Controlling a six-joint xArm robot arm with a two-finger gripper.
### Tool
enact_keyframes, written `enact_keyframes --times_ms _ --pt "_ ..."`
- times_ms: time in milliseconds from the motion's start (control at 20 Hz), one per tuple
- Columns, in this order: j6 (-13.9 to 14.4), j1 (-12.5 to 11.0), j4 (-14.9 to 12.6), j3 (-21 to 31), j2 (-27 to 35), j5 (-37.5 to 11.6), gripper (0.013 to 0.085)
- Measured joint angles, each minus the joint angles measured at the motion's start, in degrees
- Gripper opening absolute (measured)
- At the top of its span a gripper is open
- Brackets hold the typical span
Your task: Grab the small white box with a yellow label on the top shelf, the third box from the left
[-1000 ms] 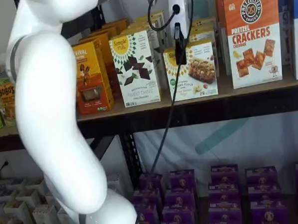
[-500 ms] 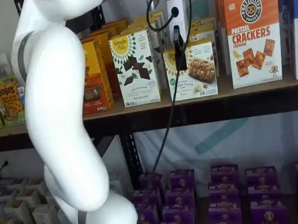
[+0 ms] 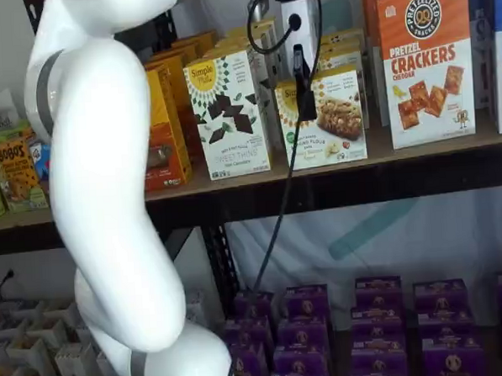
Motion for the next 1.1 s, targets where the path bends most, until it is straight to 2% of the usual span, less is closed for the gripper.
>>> enact_keyframes --times_ms 50,150,200,300,350,450,650,700,750,850,1100 --pt "0.01 0.00 0.06 -0.03 0.03 -0.07 0.0850" --pt "0.04 0.03 0.21 -0.07 0.10 -0.35 0.0770" --pt "0.08 0.07 0.21 -0.06 0.09 -0.42 0.0770" --pt "0.20 0.24 -0.04 -0.05 0.08 -0.62 0.0690" --pt "0.23 0.29 -0.11 0.02 0.03 -0.72 0.0690" --pt "0.22 0.24 0.09 -0.09 0.08 -0.61 0.0610" --pt "0.07 0.02 0.28 -0.47 0.22 -0.29 0.0610" --pt "-0.04 -0.10 0.41 -0.47 0.16 -0.37 0.0570" --pt "-0.10 -0.17 0.52 -0.45 0.12 -0.43 0.0570" --pt "-0.28 -0.39 0.77 -0.40 0.03 -0.50 0.0490" --pt "-0.61 -0.79 1.01 -0.82 0.19 0.10 0.0490"
